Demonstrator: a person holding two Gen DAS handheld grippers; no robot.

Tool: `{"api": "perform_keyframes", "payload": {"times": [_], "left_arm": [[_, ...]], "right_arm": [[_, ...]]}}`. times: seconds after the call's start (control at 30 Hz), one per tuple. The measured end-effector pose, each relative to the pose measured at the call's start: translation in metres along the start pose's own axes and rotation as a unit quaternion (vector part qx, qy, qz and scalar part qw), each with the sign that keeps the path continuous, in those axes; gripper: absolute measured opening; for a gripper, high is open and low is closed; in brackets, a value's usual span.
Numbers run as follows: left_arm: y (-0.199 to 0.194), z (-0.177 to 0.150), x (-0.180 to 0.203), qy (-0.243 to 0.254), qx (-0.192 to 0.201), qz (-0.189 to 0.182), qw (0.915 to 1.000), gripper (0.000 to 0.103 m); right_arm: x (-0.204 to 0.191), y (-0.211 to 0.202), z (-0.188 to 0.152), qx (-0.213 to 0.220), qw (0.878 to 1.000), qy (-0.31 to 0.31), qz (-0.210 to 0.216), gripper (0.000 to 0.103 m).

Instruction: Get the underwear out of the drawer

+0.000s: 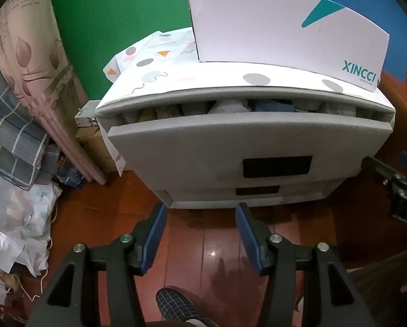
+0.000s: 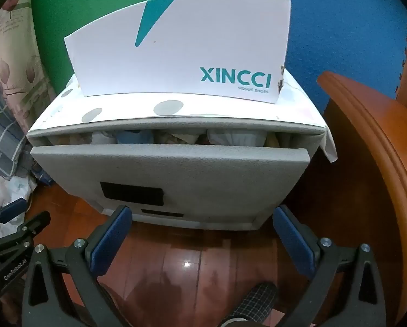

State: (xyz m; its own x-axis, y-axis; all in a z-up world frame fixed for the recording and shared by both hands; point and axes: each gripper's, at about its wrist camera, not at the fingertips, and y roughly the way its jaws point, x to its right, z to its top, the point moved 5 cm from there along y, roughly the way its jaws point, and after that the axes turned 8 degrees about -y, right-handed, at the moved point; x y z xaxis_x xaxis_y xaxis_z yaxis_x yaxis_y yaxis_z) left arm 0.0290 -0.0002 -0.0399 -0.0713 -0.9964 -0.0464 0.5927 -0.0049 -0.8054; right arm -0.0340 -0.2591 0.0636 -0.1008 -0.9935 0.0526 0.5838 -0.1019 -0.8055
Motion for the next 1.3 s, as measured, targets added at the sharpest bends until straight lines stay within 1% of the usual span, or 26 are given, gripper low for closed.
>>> {"api": "perform_keyframes", "payload": {"times": [0.1, 0.13, 0.17, 0.23, 0.37, 0.47, 0.8, 0.87, 1.3], "left_arm": [[-0.001, 0.000, 0.002, 0.010, 0.007, 0.013, 0.9998, 0.054], [-0.002, -0.001, 0.004, 0.012, 0.008, 0.013, 0.9998, 0.054], [0.000, -0.005, 0.012, 0.018, 0.007, 0.018, 0.9997, 0.054], [0.002, 0.002, 0.012, 0.017, -0.005, 0.009, 0.9998, 0.054], [0.003, 0.002, 0.005, 0.007, -0.006, -0.009, 0.9999, 0.054], [0.003, 0.002, 0.007, 0.015, -0.002, -0.006, 0.9999, 0.054], [0.007, -0.001, 0.004, 0.008, -0.010, -0.017, 0.9998, 0.054], [0.007, -0.001, 0.005, 0.011, -0.009, -0.012, 0.9998, 0.054], [0.011, -0.003, 0.007, 0.005, -0.013, -0.014, 0.9998, 0.054]], "right_arm": [[0.001, 0.001, 0.001, -0.004, 1.000, -0.002, -0.002, 0.102], [0.001, 0.002, 0.002, -0.013, 1.000, -0.003, -0.006, 0.102], [0.001, 0.003, 0.002, -0.014, 1.000, -0.003, -0.006, 0.102], [-0.004, 0.005, 0.000, -0.014, 1.000, -0.005, -0.005, 0.102], [-0.002, 0.002, 0.002, -0.009, 1.000, -0.007, -0.007, 0.102], [-0.004, 0.003, 0.000, -0.006, 1.000, -0.006, -0.008, 0.102], [-0.001, 0.004, 0.000, -0.008, 1.000, -0.003, -0.006, 0.102], [0.000, 0.005, 0.001, -0.009, 1.000, -0.001, -0.006, 0.102], [0.002, 0.006, 0.001, -0.009, 1.000, -0.003, -0.009, 0.102]]}}
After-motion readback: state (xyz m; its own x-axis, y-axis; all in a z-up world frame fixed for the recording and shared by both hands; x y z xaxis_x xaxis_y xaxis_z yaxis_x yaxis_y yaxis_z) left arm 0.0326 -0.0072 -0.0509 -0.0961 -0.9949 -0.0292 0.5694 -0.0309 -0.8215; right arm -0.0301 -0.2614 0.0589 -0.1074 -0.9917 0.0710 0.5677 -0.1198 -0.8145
